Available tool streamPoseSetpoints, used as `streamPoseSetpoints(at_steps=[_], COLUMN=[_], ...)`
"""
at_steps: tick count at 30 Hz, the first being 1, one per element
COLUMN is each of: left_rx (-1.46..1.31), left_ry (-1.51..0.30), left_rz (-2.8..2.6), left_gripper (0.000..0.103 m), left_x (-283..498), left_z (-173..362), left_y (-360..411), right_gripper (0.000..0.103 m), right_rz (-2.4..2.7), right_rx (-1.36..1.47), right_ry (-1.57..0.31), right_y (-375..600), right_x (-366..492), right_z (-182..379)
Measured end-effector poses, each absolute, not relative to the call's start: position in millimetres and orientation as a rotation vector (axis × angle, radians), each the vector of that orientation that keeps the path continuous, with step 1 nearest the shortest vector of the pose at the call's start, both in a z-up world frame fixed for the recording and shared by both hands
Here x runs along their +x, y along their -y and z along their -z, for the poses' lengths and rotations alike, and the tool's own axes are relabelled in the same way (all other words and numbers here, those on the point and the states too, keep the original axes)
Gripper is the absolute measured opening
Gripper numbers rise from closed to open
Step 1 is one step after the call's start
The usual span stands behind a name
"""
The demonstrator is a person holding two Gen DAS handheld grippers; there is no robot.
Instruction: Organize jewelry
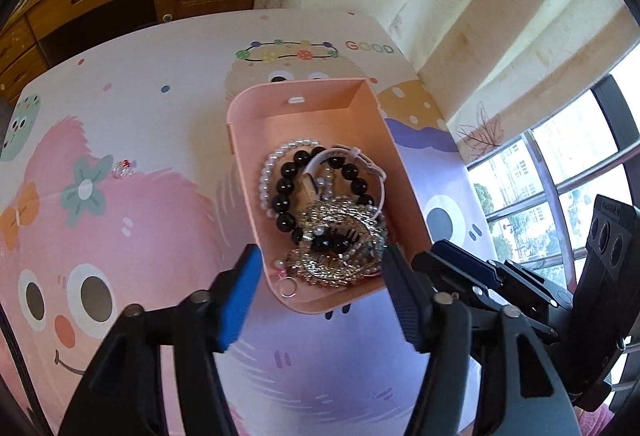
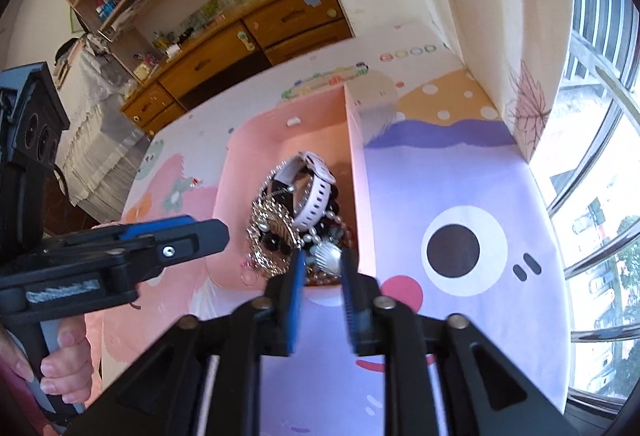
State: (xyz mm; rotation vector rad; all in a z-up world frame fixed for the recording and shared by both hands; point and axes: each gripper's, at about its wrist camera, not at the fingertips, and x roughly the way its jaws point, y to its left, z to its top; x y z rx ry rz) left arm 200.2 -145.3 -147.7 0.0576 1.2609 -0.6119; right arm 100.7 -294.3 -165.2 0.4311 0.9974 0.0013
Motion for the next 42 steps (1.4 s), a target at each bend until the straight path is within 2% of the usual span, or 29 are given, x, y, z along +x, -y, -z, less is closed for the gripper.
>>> streamPoseSetpoints(at_steps=[2, 7, 16, 26, 30, 35, 37, 42], left_rx=[0.059, 0.114, 0.168, 0.255, 0.275, 0.275, 0.266, 0.268], left_ry=[-1.259, -1.239, -1.143, -1.04, -1.005, -1.03, -1.046, -1.068], left_rz=[0.583, 0.466, 0.357, 0.38, 0.397, 0.397, 0.394, 0.417], left_gripper=[0.066, 0.077, 0.077, 0.077, 0.071, 0.049, 0.045, 0.044], left_x=[204, 217, 266, 295, 305, 318, 322, 320], left_z=[148, 148, 166, 198, 205, 214, 217, 223], left_y=[139, 113, 61, 54, 57, 54, 50, 45], right_gripper=[0.03, 0.031, 0.033, 0.033, 0.033, 0.033, 0.033, 0.033], right_rz=[-0.008, -0.012, -0.057, -0.034, 0.001, 0.026, 0.036, 0.065], right_rx=[0.451, 0.475, 0.485, 0.521, 0.533, 0.564, 0.566, 0.565], right_ry=[-0.979, -0.952, -0.914, -0.913, -0.898, -0.904, -0.91, -0.916], right_y=[295, 288, 253, 221, 217, 214, 212, 210], right_x=[99, 100, 109, 116, 117, 123, 124, 125], right_z=[165, 159, 154, 157, 159, 165, 166, 164])
